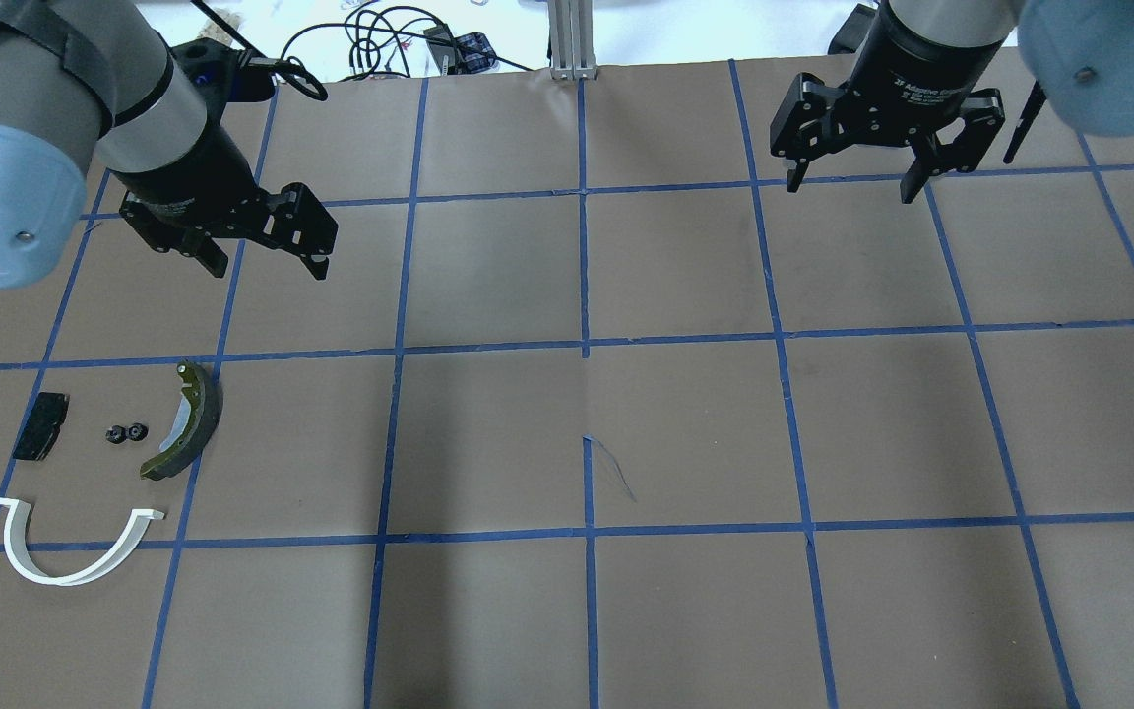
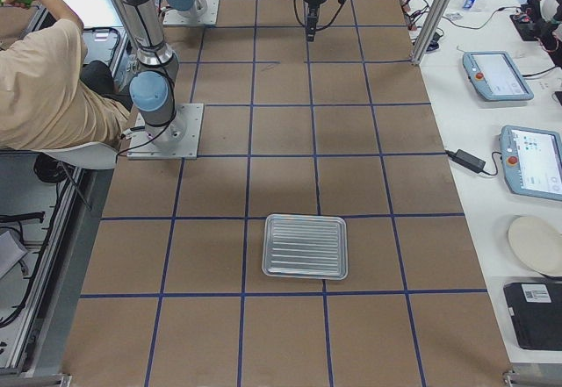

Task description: Place bearing gear from tray to pile

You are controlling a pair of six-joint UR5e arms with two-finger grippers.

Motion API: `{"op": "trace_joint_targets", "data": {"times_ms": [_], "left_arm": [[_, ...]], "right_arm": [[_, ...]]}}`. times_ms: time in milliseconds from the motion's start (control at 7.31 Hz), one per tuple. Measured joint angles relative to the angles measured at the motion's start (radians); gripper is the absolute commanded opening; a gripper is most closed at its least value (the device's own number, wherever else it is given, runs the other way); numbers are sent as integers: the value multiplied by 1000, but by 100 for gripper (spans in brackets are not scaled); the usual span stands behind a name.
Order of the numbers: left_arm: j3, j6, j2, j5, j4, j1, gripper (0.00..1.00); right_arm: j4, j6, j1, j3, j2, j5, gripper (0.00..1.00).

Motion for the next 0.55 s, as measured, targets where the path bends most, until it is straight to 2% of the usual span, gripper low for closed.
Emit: {"op": "trace_joint_targets", "data": {"times_ms": [547], "left_arm": [[-3, 0, 1, -2, 0, 1, 100]], "right_arm": [[-3, 52, 29, 2, -2, -17, 100]]}}
